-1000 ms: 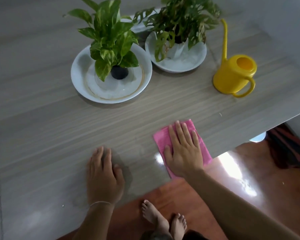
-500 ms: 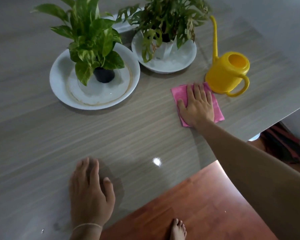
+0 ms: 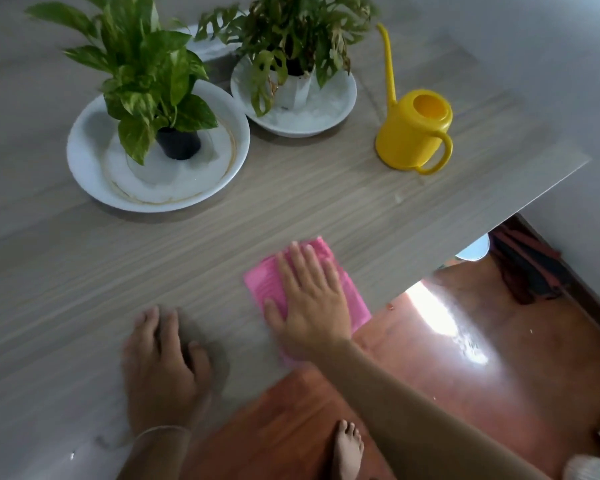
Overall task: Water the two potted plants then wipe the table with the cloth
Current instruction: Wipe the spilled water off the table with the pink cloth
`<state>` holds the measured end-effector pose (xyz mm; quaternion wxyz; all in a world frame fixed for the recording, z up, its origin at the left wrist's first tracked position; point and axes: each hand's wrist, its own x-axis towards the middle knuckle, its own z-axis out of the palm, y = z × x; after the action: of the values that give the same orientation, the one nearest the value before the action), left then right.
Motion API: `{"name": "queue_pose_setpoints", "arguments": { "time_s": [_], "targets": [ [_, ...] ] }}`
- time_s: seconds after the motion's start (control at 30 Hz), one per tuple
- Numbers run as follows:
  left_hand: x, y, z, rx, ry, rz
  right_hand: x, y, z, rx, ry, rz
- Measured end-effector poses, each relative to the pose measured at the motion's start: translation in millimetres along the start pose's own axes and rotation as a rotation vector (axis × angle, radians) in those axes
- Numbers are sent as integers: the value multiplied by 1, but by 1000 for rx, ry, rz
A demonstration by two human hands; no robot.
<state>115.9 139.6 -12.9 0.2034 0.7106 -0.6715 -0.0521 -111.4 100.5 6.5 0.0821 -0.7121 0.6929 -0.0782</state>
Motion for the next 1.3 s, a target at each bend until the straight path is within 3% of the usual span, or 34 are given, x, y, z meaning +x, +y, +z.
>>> {"name": "queue_pose_setpoints", "arguments": {
  "time_s": [0.23,0.37,0.7,1.03,1.3],
  "targets": [
    [-2,-4,0,36,-2,18,53,167,-45,-82,-37,415],
    [-2,-2,2,30,-7,-1,70,206,-60,-84,-12,529],
    [-1,4,-2,27,-14,-35,43,116,-34,-102,8,455],
    [2,9,-3,-1,-13,-54,7,-26,2,-92,-65,56],
    [0,3,-3,27,25,8,-46,-37,8,-89,-60,-24]
  ]
}}
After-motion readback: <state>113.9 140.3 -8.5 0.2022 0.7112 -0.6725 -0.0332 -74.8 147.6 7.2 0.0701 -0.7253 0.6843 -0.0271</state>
